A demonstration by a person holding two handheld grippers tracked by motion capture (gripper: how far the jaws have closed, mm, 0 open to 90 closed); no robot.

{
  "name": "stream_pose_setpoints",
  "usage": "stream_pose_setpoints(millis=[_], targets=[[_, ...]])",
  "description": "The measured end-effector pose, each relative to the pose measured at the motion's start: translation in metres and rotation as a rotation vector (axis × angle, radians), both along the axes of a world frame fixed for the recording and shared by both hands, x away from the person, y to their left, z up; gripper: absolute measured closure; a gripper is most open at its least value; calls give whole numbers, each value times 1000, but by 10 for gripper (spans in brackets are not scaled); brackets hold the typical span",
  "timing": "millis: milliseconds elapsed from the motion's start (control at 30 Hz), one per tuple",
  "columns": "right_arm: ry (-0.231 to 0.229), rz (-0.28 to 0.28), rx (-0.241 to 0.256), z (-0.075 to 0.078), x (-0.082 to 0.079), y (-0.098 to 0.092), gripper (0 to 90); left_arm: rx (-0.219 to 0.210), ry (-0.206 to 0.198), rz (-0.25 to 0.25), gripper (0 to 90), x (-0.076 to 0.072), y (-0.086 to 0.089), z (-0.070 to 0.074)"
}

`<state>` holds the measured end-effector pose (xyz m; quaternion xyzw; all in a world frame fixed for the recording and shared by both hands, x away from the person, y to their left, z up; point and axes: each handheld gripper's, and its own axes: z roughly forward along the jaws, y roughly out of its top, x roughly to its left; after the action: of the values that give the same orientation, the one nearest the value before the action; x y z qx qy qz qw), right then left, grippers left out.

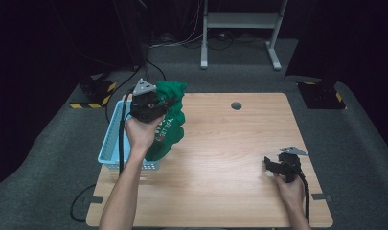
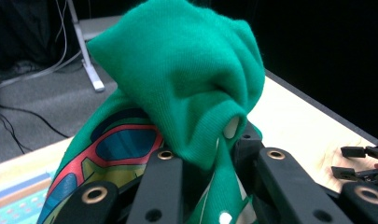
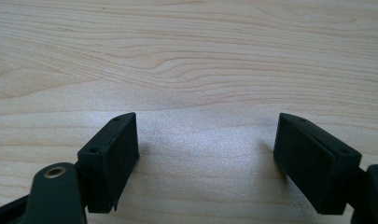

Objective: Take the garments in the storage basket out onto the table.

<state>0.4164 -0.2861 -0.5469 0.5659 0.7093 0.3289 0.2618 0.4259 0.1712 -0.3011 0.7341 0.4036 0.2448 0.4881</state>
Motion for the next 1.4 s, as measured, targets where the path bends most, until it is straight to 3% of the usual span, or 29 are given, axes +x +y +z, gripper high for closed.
stream_pose_setpoints(millis=[267,400,733,1033,1300,1400], targets=[[1,-5,2,0,0,0,219,-10,-1,-64,775,-1,-23,-1],[1,-6,1,0,0,0,219,-9,-24,-75,775,-2,-33,1],[0,-12,0,0,0,-1,219,-30,-19,-143,775,0,-60,4],[0,-12,0,0,0,-1,219,-40,-41,-181,775,-1,-79,9],[0,-13,0,0,0,-1,219,-52,-18,-219,775,4,-98,-2],[1,-13,0,0,0,-1,219,-32,-7,-239,774,7,-109,-9]])
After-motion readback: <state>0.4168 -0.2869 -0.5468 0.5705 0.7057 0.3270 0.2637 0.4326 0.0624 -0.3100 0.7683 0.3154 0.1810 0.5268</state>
